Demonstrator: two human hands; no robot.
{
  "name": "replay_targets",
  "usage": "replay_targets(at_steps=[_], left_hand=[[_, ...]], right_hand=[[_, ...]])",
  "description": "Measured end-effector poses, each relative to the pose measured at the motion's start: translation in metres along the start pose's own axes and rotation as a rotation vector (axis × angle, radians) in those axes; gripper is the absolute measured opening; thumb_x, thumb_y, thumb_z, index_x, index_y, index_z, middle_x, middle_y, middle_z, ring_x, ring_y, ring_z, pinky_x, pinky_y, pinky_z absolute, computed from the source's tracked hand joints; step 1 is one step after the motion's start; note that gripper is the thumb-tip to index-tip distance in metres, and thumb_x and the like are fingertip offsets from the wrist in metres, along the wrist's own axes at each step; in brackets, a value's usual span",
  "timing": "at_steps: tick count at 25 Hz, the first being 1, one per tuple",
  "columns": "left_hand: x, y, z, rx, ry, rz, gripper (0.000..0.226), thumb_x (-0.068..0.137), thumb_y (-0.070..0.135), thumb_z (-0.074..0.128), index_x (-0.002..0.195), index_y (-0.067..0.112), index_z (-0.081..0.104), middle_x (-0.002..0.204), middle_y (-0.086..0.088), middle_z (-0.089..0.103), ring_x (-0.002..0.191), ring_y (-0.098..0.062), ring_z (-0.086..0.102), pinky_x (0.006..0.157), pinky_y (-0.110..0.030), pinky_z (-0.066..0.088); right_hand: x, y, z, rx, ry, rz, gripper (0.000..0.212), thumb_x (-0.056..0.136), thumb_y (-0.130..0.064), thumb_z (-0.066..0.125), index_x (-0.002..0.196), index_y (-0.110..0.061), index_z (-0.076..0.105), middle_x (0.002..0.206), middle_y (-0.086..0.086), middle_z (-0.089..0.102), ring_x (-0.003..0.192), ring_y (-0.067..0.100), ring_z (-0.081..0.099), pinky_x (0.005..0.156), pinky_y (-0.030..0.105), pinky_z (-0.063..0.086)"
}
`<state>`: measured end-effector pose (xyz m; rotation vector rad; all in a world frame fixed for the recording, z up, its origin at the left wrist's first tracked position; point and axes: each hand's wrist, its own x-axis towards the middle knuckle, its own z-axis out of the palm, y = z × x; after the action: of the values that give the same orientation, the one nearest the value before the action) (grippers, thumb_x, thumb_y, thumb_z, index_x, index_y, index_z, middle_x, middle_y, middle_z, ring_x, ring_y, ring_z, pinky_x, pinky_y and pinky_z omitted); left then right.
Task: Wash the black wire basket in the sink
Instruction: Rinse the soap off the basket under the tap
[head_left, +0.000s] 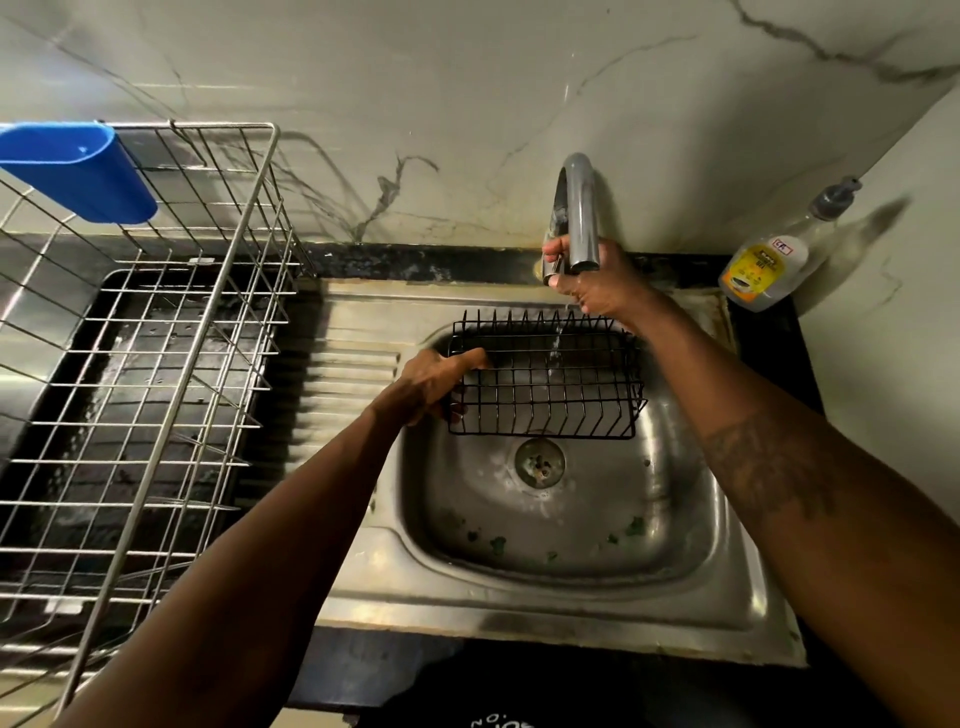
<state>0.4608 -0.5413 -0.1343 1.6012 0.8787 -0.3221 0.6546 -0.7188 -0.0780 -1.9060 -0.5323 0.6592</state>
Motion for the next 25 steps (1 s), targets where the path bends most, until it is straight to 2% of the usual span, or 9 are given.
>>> replay_targets(at_steps=[2,7,9,12,15,19,21,23,25], left_hand=[[-0.001,0.0,-0.002,-0.003,0.014,0.001,0.056,0.062,0.056,0.079,0.095,0.011,0.075,0.091,-0.017,0.069,0.071,-0.032,0.072,0.071,-0.057,0.062],[-0.011,-0.005,-0.007,0.031,0.001,0.042,0.055,0.068,0.054,0.077,0.098,0.007,0.073,0.084,-0.011,0.065,0.069,-0.024,0.067,0.056,-0.034,0.059],[-0.017,-0.011,-0.011,0.044,-0.017,0.051,0.049,0.077,0.048,0.075,0.1,0.005,0.071,0.081,-0.008,0.064,0.069,-0.021,0.063,0.053,-0.03,0.055],[-0.028,-0.02,-0.015,-0.037,-0.091,0.087,0.053,0.071,0.044,0.081,0.101,0.002,0.071,0.083,-0.01,0.065,0.077,-0.027,0.064,0.071,-0.043,0.06],[-0.045,-0.016,-0.009,-0.143,-0.134,0.299,0.035,0.076,0.028,0.082,0.106,0.016,0.068,0.09,-0.003,0.067,0.083,-0.023,0.063,0.069,-0.038,0.053],[-0.063,-0.007,-0.006,-0.262,-0.171,0.399,0.042,0.08,0.027,0.078,0.117,0.028,0.058,0.113,-0.011,0.059,0.092,-0.025,0.06,0.079,-0.043,0.052],[-0.065,-0.01,0.003,-0.211,-0.203,0.27,0.034,0.087,0.048,0.071,0.104,0.02,0.061,0.097,-0.014,0.059,0.08,-0.026,0.058,0.071,-0.041,0.049],[-0.068,-0.017,0.021,-0.19,-0.129,-0.05,0.048,0.088,0.062,0.062,0.084,0.014,0.06,0.071,-0.009,0.057,0.062,-0.022,0.052,0.061,-0.032,0.043],[-0.073,-0.03,0.035,-0.234,-0.103,-0.248,0.046,0.084,0.06,0.064,0.085,0.014,0.062,0.066,-0.005,0.053,0.06,-0.02,0.049,0.061,-0.03,0.041]], right_hand=[[-0.015,0.004,0.003,0.042,0.128,0.003,0.045,0.091,-0.006,0.07,0.133,-0.018,0.058,0.116,-0.001,0.065,0.081,0.013,0.069,0.061,0.024,0.057],[-0.07,0.056,0.004,-0.257,0.565,0.155,0.031,0.089,-0.036,0.073,0.116,-0.021,0.07,0.115,0.001,0.073,0.104,0.018,0.068,0.068,0.013,0.042],[-0.095,0.069,0.002,-0.197,0.495,0.287,0.052,0.087,-0.065,0.064,0.118,-0.023,0.068,0.119,0.002,0.07,0.106,0.022,0.065,0.071,0.023,0.044],[-0.121,0.07,0.009,0.107,0.263,0.398,0.07,0.085,-0.084,0.045,0.129,-0.032,0.062,0.118,-0.003,0.064,0.104,0.019,0.061,0.062,0.036,0.054],[-0.138,0.068,0.02,0.139,0.472,0.211,0.059,0.078,-0.091,0.044,0.106,-0.043,0.062,0.102,-0.003,0.07,0.088,0.019,0.069,0.083,0.057,0.058],[-0.152,0.063,0.018,0.141,0.588,0.081,0.066,0.085,-0.084,0.044,0.128,-0.036,0.056,0.118,-0.005,0.068,0.105,0.021,0.067,0.089,0.047,0.058],[-0.151,0.062,0.014,0.177,0.51,0.41,0.083,0.072,-0.095,0.043,0.122,-0.032,0.059,0.107,0.002,0.067,0.093,0.028,0.068,0.08,0.047,0.059],[-0.158,0.06,0.013,0.203,0.232,0.874,0.094,0.068,-0.095,0.049,0.127,-0.022,0.053,0.112,0.016,0.061,0.091,0.034,0.065,0.075,0.044,0.057],[-0.165,0.067,0.01,0.134,0.059,0.985,0.101,0.07,-0.088,0.057,0.143,-0.019,0.044,0.123,0.023,0.057,0.098,0.038,0.064,0.079,0.044,0.057]])
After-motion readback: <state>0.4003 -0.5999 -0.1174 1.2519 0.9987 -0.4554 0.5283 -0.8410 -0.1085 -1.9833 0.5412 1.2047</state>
